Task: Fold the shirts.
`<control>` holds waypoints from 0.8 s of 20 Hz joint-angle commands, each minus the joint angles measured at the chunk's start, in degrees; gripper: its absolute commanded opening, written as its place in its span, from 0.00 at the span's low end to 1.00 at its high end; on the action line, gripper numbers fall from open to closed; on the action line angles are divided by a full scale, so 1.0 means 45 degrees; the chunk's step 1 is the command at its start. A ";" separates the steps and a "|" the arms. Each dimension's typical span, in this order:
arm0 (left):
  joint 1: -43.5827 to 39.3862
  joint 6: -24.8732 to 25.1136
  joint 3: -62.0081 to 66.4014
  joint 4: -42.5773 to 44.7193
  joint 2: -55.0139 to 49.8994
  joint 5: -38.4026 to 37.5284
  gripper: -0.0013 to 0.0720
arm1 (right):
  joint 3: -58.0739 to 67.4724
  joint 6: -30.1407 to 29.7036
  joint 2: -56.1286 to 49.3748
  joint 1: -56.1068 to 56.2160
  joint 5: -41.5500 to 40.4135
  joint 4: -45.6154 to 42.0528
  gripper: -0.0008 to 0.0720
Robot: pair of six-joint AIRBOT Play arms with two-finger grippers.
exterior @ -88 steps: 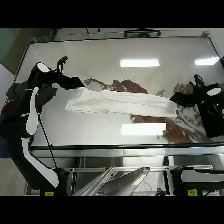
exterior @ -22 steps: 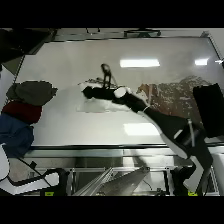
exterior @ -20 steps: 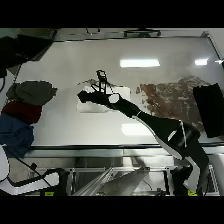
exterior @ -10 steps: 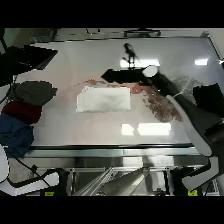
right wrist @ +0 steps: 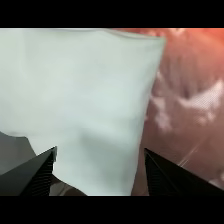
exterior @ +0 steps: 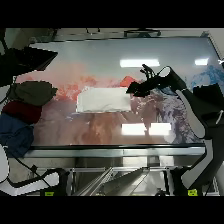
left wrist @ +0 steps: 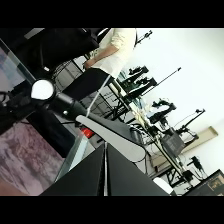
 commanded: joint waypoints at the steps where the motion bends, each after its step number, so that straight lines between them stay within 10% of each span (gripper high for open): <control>1: 0.0010 0.0024 -0.0005 0.0005 0.0005 -0.0073 0.04 | 0.0005 -0.0024 -0.1107 0.0175 0.0199 0.0384 0.87; 6: 0.0010 0.0311 -0.0005 0.0010 0.0005 -0.0092 0.04 | 0.0010 -0.1205 -0.1549 0.0602 -0.0136 0.2603 0.80; 10: 0.0010 0.0335 -0.0005 0.0010 0.0005 -0.0107 0.04 | 0.0019 -0.2686 -0.1511 0.0588 -0.0578 0.5183 0.04; 16: 0.0010 0.0321 -0.0005 0.0005 0.0005 -0.0112 0.04 | 0.0092 -0.2210 0.0393 -0.0189 -0.1200 0.5561 0.04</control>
